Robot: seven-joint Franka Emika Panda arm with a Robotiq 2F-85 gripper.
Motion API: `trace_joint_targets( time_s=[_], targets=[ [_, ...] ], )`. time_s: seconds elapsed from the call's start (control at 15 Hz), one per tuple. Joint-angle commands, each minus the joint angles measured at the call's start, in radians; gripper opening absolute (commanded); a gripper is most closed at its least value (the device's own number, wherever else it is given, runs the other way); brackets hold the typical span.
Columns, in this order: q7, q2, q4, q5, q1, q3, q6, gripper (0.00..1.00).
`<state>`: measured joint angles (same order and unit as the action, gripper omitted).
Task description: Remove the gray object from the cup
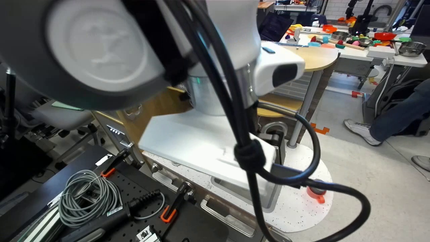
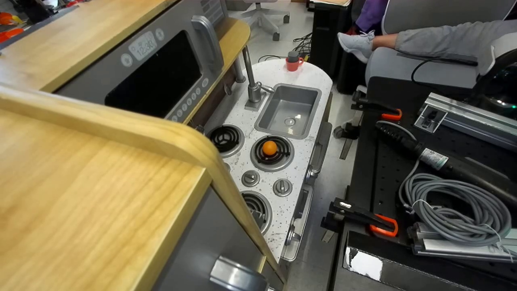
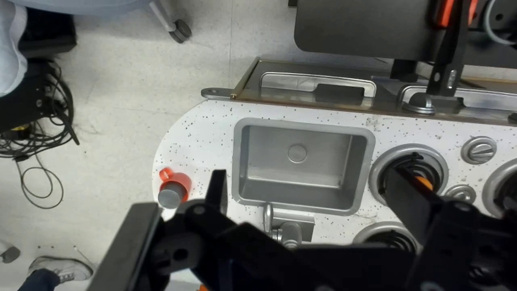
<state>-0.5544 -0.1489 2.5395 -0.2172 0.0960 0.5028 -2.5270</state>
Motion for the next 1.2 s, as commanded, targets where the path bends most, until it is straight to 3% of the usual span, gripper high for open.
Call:
trace_joint_targets(
  time_s=[0.0, 0.27, 0.53, 1.13],
  targets=[
    [-0.127, 0.260, -0.128, 0.179, 0.036, -0.041, -0.027, 1.00],
    [-0.172, 0.503, -0.279, 0.277, 0.167, -0.161, -0.015, 1.00],
    [-0.116, 0.743, -0.492, 0.262, 0.296, -0.251, -0.016, 1.00],
    [0.093, 1.194, -1.007, 0.212, 0.433, -0.286, 0.020, 1.00]
  ],
)
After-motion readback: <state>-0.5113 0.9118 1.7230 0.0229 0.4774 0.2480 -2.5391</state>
